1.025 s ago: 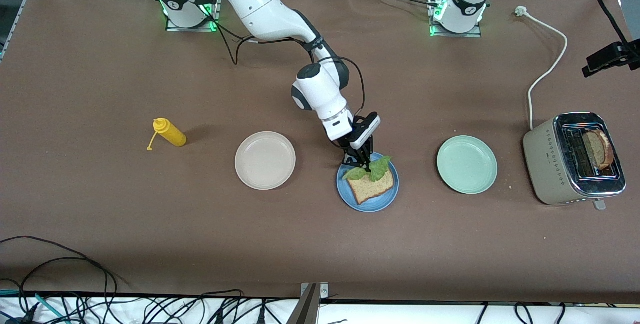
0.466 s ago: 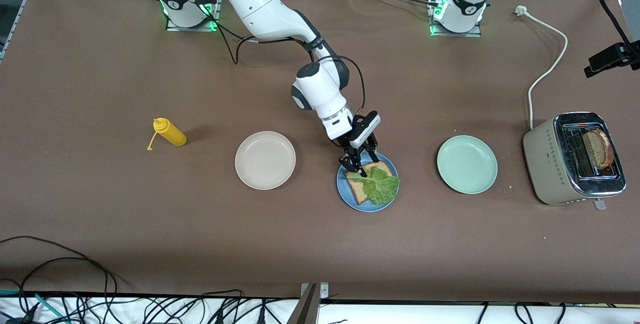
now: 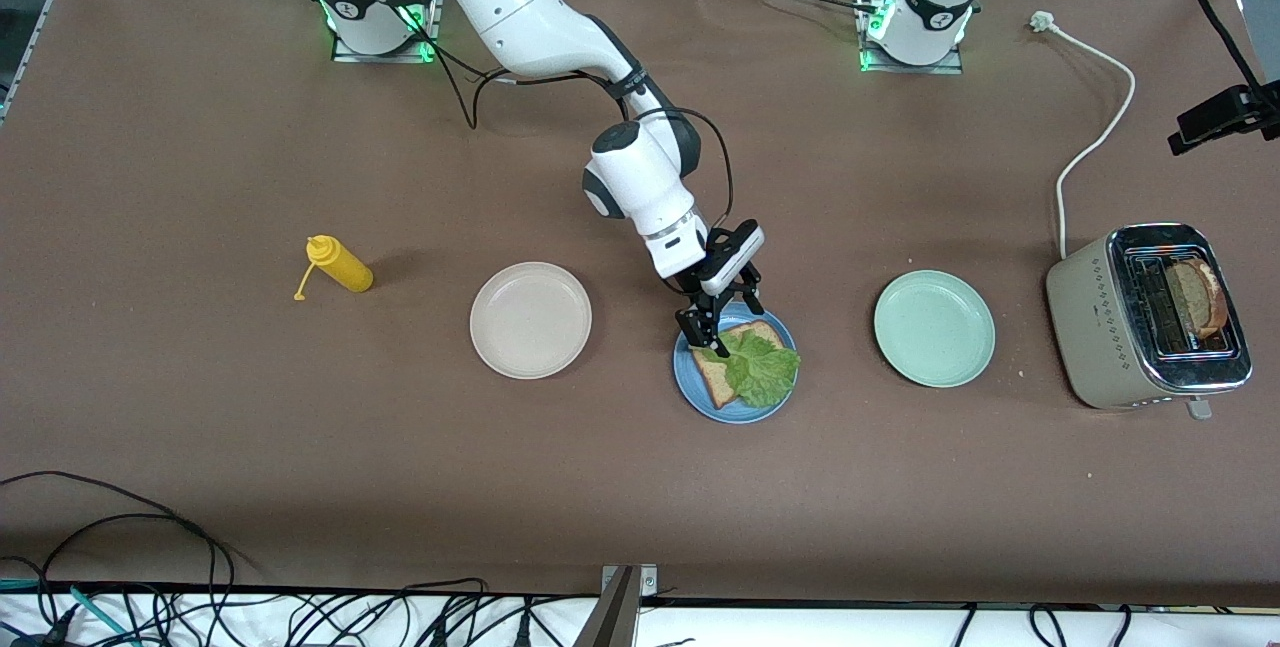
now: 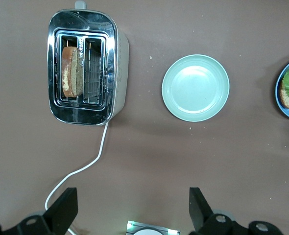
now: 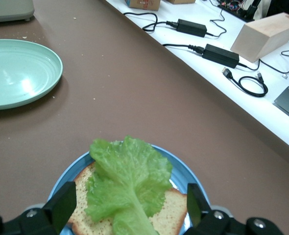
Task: Make sandwich in blue plate with both arms
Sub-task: 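Raise the right gripper and move it over the yellow mustard bottle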
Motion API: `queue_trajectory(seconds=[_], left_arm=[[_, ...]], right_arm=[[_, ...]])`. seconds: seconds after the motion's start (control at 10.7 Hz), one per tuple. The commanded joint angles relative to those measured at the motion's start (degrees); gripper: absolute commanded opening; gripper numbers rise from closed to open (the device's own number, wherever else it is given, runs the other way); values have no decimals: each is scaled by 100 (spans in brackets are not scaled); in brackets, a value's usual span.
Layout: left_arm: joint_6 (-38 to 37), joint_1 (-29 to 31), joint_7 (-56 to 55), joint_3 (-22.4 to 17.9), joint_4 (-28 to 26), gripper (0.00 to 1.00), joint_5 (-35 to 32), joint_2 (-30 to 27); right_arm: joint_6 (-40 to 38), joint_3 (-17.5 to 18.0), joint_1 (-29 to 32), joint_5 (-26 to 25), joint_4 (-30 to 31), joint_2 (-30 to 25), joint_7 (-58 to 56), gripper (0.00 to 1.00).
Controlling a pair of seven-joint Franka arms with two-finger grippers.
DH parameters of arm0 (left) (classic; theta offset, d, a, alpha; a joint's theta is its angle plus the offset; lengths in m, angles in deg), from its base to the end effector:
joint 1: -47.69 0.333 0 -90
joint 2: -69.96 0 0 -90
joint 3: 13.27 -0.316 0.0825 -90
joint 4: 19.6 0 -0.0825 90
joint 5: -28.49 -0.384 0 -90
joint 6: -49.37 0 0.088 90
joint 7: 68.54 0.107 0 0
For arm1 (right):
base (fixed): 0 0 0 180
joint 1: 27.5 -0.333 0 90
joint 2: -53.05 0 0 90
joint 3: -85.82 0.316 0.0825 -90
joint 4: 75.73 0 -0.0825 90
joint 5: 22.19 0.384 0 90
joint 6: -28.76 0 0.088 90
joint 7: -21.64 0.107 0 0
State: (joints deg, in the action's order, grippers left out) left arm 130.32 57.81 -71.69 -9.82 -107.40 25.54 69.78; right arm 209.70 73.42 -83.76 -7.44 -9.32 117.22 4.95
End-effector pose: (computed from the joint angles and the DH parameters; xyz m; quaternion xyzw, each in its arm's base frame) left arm 0.5324 0.0684 0.6313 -0.9941 -0.0880 0.0589 0.0239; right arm 0.5431 0.5938 0.2207 -0.7871 -0.4356 -0.4263 0.0952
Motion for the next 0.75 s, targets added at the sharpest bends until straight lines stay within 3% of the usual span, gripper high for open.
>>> queue_trajectory(seconds=[0.0,0.37,0.65], left_arm=[[-62,26,34,-11,140,100,137,62],[-62,26,34,-11,140,100,129,62],[-62,26,34,-11,140,100,129,62]], right_arm=[[-1206,18,19,-7,1238,-1560,-53,100],[-3226,-314,36,2,3138,-3942,-28,100],[-5283,-1262,36,-7,3685,-5078,-211,100]])
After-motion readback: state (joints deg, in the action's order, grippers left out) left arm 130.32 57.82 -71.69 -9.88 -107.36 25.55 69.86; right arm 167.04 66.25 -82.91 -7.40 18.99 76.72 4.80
